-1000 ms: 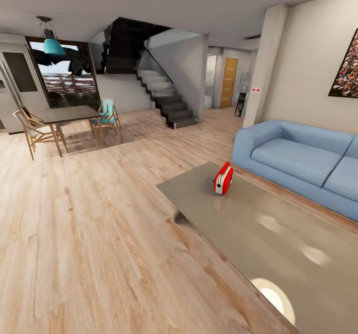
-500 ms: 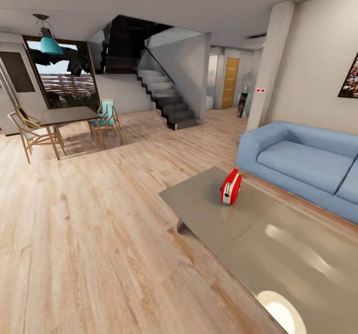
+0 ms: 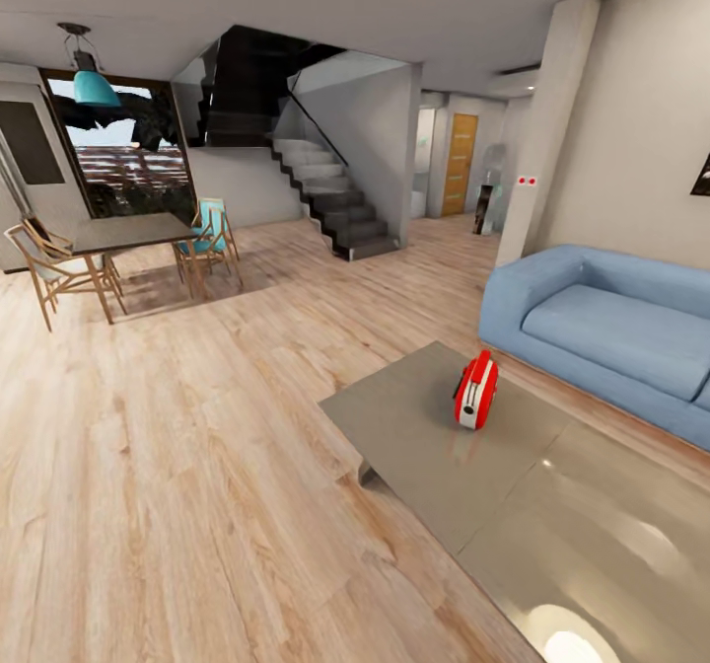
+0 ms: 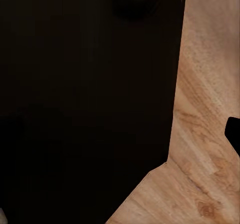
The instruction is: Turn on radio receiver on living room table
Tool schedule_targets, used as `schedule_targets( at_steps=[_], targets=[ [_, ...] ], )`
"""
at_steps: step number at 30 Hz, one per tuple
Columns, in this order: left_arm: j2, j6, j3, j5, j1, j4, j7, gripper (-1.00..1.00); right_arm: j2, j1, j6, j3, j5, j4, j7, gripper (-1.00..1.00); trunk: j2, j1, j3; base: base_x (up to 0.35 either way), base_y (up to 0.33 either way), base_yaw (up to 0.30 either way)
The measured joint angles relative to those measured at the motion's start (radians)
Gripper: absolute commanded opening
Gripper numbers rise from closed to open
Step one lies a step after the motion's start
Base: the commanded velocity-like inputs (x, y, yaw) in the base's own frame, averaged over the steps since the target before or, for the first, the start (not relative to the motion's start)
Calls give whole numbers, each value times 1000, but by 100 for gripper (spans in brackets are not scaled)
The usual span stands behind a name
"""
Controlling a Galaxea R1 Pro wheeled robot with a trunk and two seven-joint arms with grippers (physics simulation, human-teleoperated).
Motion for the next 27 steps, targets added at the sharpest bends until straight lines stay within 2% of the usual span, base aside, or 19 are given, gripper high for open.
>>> schedule_targets(
  at_steps=[27],
  targets=[
    [-2,0,0,0,0,0,0,100,0,0,-2,2,1,0,0,100,0,0,0,322,96,0]
  ],
)
